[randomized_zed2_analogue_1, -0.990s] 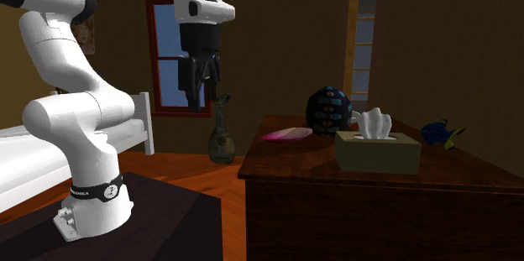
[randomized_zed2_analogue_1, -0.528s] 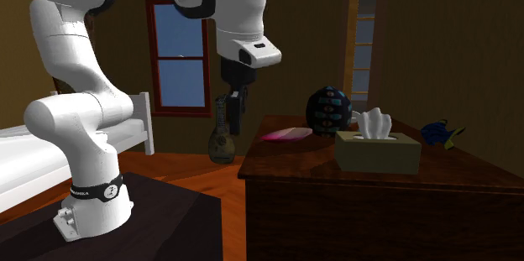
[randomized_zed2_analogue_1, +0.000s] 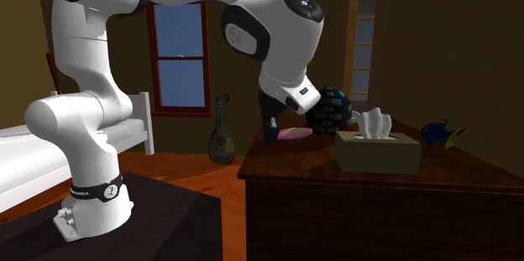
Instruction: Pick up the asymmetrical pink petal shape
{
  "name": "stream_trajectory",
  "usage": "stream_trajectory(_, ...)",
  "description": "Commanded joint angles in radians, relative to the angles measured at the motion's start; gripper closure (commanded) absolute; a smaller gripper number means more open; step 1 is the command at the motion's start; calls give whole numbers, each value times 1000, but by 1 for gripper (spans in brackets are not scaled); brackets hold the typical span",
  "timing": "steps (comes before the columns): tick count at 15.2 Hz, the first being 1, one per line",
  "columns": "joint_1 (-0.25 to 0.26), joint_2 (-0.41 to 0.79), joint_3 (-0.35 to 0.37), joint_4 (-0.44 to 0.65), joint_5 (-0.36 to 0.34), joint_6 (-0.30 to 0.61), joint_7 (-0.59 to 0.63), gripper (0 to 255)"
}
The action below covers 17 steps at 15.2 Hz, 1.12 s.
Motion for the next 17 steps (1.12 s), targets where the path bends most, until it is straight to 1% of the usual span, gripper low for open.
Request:
stream_trajectory(1, 6, 89, 14, 69, 69, -42, -32, 0)
stream_trajectory(7, 8, 317, 82, 266, 241, -178, -88, 0)
stream_trajectory(8, 8, 322, 85, 271, 245, -181, -88, 0)
stream_trajectory(15, 13, 372, 85, 246, 242, -126, -139, 0)
stream_trajectory(17, 13, 372, 85, 246, 242, -126, -139, 0)
